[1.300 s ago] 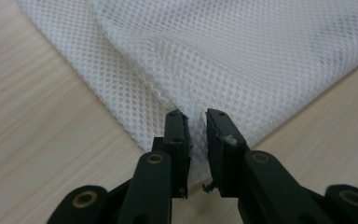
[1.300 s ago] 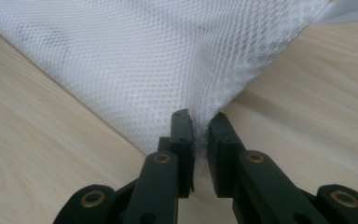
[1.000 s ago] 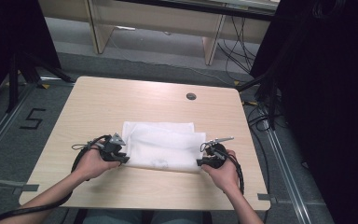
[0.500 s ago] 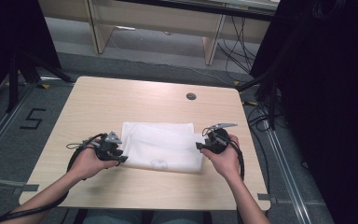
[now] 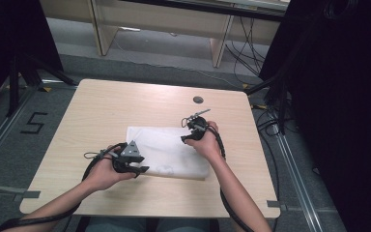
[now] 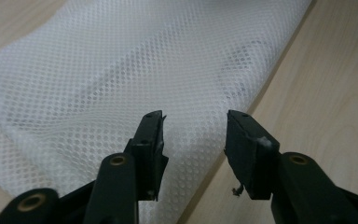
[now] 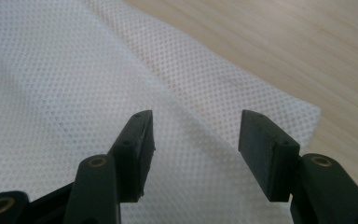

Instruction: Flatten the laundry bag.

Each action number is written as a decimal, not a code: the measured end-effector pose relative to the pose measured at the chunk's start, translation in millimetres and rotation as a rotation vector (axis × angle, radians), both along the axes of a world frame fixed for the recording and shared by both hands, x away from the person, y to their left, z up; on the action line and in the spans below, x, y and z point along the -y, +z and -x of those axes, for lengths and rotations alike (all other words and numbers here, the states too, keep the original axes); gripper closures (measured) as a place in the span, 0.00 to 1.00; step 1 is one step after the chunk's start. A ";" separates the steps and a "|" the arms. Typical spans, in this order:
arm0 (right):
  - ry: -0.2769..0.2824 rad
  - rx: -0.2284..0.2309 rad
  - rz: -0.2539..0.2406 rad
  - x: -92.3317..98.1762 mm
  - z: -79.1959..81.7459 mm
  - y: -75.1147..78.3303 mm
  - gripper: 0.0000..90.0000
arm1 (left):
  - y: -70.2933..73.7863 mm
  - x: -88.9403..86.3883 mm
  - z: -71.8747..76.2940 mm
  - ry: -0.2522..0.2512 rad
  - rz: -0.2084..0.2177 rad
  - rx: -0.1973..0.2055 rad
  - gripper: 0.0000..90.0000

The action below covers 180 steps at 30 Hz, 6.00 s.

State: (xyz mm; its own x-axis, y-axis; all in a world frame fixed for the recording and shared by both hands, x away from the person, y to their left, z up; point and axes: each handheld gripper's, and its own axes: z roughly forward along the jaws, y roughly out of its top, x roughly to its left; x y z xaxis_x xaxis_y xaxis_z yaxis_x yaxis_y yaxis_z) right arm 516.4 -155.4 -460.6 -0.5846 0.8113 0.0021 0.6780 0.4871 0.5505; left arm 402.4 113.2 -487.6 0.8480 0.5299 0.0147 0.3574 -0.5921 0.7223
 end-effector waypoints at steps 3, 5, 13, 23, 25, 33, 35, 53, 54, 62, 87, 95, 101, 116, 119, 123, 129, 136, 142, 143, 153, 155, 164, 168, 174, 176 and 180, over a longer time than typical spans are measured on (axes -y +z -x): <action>0.008 -0.016 0.015 -5.5 -4.9 -5.8 0.50 | -6.8 1.4 -3.0 -0.004 -0.036 -0.022 0.67; -0.002 -0.025 0.030 -8.5 -10.2 -13.1 0.49 | -9.6 1.8 -3.1 0.000 -0.044 -0.036 0.68; 0.010 -0.061 0.024 -8.5 -18.3 -28.8 0.52 | -16.2 2.0 -4.8 0.008 -0.050 -0.065 0.68; 0.089 -0.082 0.066 -18.2 -13.1 -24.1 0.87 | -19.0 2.1 -4.0 0.030 -0.023 -0.081 0.67; 0.122 -0.088 0.102 -22.3 -11.5 -22.3 0.93 | -19.0 2.1 -3.7 0.030 -0.026 -0.077 0.67; 0.141 -0.089 0.131 -26.8 -8.8 -15.9 0.99 | -19.1 2.0 -3.4 0.026 -0.032 -0.062 0.67; 0.151 -0.088 0.131 -26.8 -8.1 -12.3 0.99 | -19.1 2.0 -3.4 0.027 -0.032 -0.063 0.68; 0.210 0.039 0.069 -29.7 23.5 34.0 0.99 | -20.6 2.4 -2.2 0.043 -0.018 -0.060 0.68; 0.210 0.039 0.056 -29.2 27.1 36.1 0.99 | -20.6 2.3 -2.2 0.042 -0.018 -0.059 0.68; 0.244 0.078 0.030 -30.3 47.4 43.9 0.99 | -20.6 2.0 -2.0 0.038 -0.023 -0.055 0.68; 0.300 0.139 -0.017 -33.9 94.6 46.2 0.98 | -21.4 1.7 -2.3 0.039 -0.029 -0.037 0.68; 0.316 0.135 0.001 -33.1 103.1 43.9 0.98 | -21.3 2.1 -1.5 0.038 -0.023 -0.043 0.68; 0.330 0.133 0.003 -34.8 113.7 43.0 0.98 | -21.5 2.7 -1.2 0.044 -0.017 -0.043 0.68; 0.366 0.136 0.012 -32.5 117.9 40.4 0.98 | -6.1 8.2 9.7 0.015 0.022 -0.016 0.87; 0.356 0.147 -0.011 -34.0 117.2 38.7 0.97 | -8.8 14.1 12.6 -0.031 -0.006 -0.033 0.94; 0.358 0.143 -0.004 -35.5 119.2 41.5 0.97 | -17.6 19.7 9.5 -0.024 -0.036 -0.046 0.96; 0.375 0.122 -0.023 -37.6 122.7 44.9 0.98 | -20.8 22.8 5.3 0.000 -0.034 -0.046 0.94; 0.390 0.112 -0.035 -39.8 129.1 48.1 0.98 | -20.0 22.6 2.2 0.006 -0.022 -0.039 0.91; 0.419 0.113 -0.059 -38.2 134.4 46.2 0.98 | 7.6 -4.8 16.2 0.029 0.046 -0.028 0.89; 0.409 0.109 -0.066 -38.0 136.2 45.7 0.98 | 12.0 -13.3 18.9 0.051 0.077 -0.037 0.88; 0.450 0.074 -0.049 -39.5 149.1 38.4 0.98 | 23.7 -89.4 37.6 0.237 0.160 0.000 0.86; 0.468 0.056 -0.052 -39.8 152.6 39.2 0.99 | 20.2 -98.5 37.5 0.253 0.144 -0.016 0.85; 0.562 -0.001 -0.065 -38.6 162.3 31.9 0.99 | 15.0 -110.4 26.8 0.303 0.134 -0.034 0.84; 0.615 -0.041 -0.060 -37.4 165.0 29.0 0.99 | 11.8 -113.1 23.5 0.329 0.136 -0.039 0.84; 0.640 -0.091 -0.037 -35.9 168.8 25.3 0.98 | 10.6 -116.6 19.9 0.336 0.131 -0.052 0.84; 0.658 -0.113 -0.036 -36.1 170.2 23.6 0.98 | 9.4 -116.6 18.8 0.335 0.125 -0.058 0.84; 0.680 -0.151 -0.020 -37.3 173.8 19.7 0.98 | 8.1 -114.2 18.2 0.344 0.127 -0.054 0.84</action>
